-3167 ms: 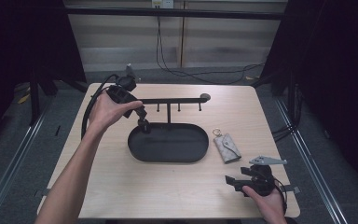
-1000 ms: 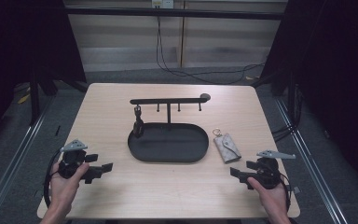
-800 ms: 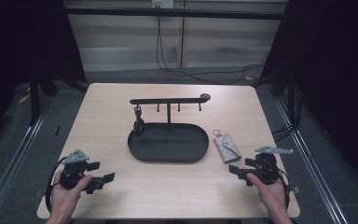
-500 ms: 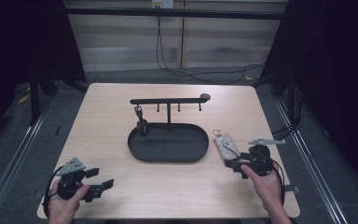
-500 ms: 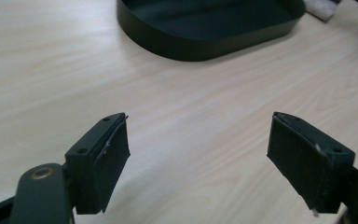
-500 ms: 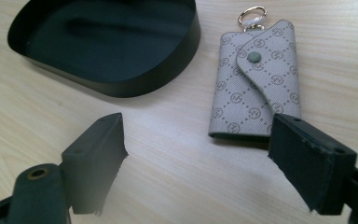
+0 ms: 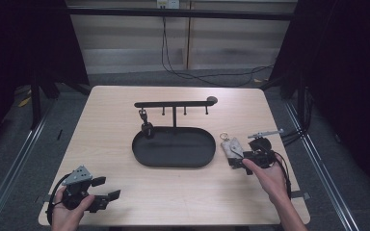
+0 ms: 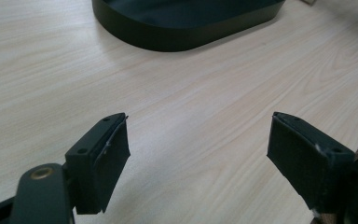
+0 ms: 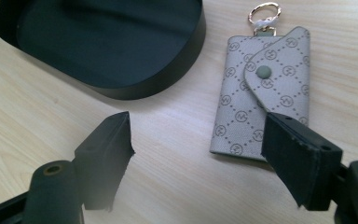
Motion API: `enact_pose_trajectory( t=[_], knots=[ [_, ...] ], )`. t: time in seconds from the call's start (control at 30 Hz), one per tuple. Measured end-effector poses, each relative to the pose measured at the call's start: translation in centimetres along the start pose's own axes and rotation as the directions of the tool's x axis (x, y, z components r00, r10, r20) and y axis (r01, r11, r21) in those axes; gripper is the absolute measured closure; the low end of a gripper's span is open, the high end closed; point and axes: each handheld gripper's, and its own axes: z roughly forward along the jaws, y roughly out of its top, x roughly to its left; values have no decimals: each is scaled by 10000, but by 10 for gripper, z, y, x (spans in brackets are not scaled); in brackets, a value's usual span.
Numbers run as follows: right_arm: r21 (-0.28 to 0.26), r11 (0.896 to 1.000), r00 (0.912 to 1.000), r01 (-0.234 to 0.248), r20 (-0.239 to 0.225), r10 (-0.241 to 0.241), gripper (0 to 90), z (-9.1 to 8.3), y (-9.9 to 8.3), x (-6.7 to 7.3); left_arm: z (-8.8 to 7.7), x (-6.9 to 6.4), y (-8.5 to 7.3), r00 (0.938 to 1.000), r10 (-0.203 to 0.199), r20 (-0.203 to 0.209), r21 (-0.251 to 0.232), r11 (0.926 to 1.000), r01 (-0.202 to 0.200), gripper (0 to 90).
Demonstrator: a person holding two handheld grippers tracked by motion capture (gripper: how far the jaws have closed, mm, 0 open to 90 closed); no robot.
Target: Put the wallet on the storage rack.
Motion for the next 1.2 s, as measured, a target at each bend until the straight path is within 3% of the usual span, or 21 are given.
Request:
enact_pose_trajectory(
  t=[0.13, 0.47, 0.77, 1.0, 1.2],
  knots=[
    [468, 9989, 10000, -69, 31, 68, 241, 5, 8, 0, 1, -1, 0, 9999, 117, 63, 133, 9998, -118, 207],
    [1286, 9911, 9977, -338, 630, 258, 267, 12, 30, -10, -1, 1, 0, 9985, 356, 412, 96, 9993, -360, 228],
    [1891, 9816, 9954, -268, 949, 89, 238, 22, 44, -19, 4, -1, -1, 9975, 523, 464, 283, 9982, -537, 228],
    [2402, 9700, 9950, -379, 987, 144, 232, 30, 56, -22, 4, -2, 0, 9965, 624, 548, 324, 9974, -642, 228],
    [3166, 9481, 9930, -296, 1174, -82, 235, 44, 63, -25, 4, -3, 0, 9972, 634, 387, 213, 9977, -643, 236]
  ],
)
